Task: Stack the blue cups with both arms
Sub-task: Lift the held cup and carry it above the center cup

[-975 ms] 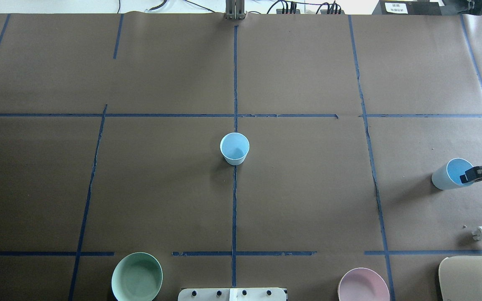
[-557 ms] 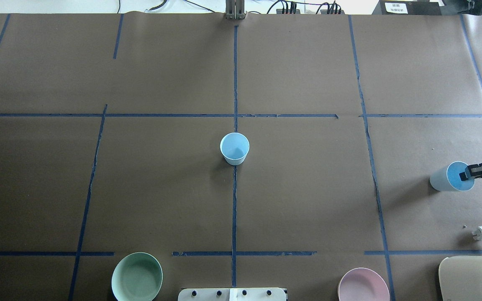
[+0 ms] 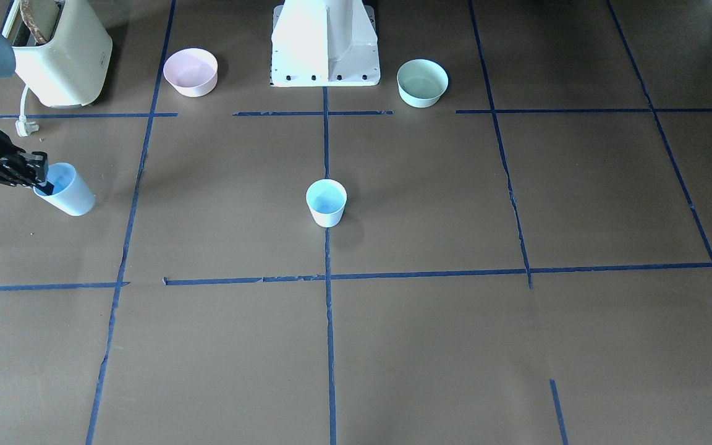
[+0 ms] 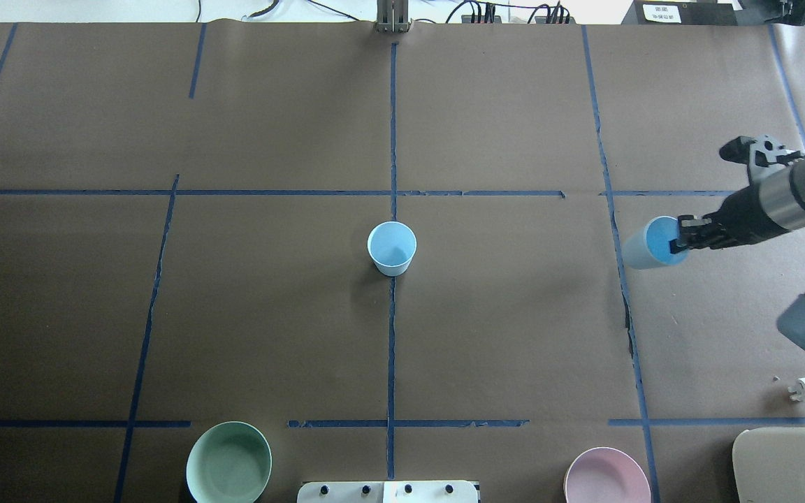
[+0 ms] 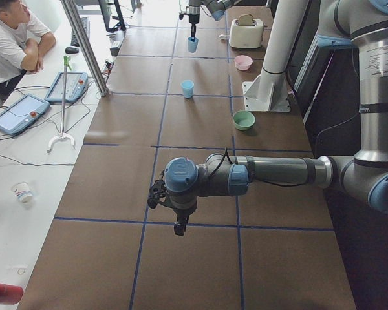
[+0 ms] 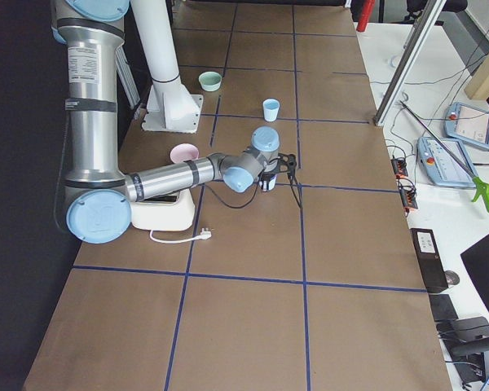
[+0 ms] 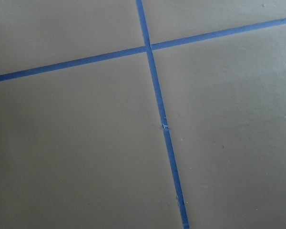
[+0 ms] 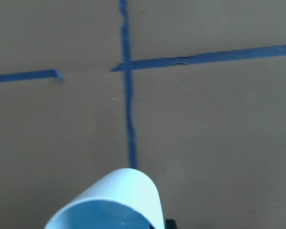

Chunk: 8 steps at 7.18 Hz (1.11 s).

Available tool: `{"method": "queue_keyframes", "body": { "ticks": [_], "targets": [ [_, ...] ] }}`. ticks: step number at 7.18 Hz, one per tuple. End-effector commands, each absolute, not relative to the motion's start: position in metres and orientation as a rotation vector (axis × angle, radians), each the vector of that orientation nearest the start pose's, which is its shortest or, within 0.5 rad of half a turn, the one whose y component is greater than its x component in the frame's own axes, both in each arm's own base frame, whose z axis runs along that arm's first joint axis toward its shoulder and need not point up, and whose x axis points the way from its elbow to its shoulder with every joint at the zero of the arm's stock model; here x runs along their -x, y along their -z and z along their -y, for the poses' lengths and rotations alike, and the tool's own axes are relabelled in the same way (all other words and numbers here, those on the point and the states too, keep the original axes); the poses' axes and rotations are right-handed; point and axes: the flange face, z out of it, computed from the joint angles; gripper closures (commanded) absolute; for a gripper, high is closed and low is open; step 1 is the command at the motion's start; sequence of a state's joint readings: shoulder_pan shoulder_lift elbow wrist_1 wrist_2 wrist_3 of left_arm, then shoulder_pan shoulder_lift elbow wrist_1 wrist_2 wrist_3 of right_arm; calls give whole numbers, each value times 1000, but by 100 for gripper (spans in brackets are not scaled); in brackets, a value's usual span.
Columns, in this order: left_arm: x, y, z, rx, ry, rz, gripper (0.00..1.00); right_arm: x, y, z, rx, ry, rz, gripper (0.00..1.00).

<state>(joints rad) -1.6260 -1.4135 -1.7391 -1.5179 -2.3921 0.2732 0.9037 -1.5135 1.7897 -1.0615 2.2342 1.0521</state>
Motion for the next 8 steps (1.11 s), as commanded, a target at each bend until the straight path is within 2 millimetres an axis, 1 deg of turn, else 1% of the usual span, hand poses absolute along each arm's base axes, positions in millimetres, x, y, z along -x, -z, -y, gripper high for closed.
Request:
{"method": "queue_keyframes", "body": {
  "ticks": [1, 2, 3, 4, 5, 6, 8],
  "targets": [
    [84, -649, 420, -96, -188, -817, 0, 354, -319, 470, 60, -198, 928, 100],
    [84, -649, 420, -97, -185, -817, 0, 402, -242, 462, 95, -227, 886, 100],
    [84, -648, 420, -98, -186, -817, 0, 446, -187, 448, 89, -293, 861, 100],
    [84, -648, 420, -98, -186, -817, 0, 475, -157, 433, 99, -346, 878, 100],
    [84, -649, 420, -97, -185, -817, 0, 498, -134, 426, 95, -383, 883, 100],
    [84, -649, 420, -95, -185, -817, 0, 512, -134, 427, 79, -399, 865, 100],
    [84, -648, 420, -97, -185, -818, 0, 518, -139, 429, 77, -400, 852, 100]
  ]
}}
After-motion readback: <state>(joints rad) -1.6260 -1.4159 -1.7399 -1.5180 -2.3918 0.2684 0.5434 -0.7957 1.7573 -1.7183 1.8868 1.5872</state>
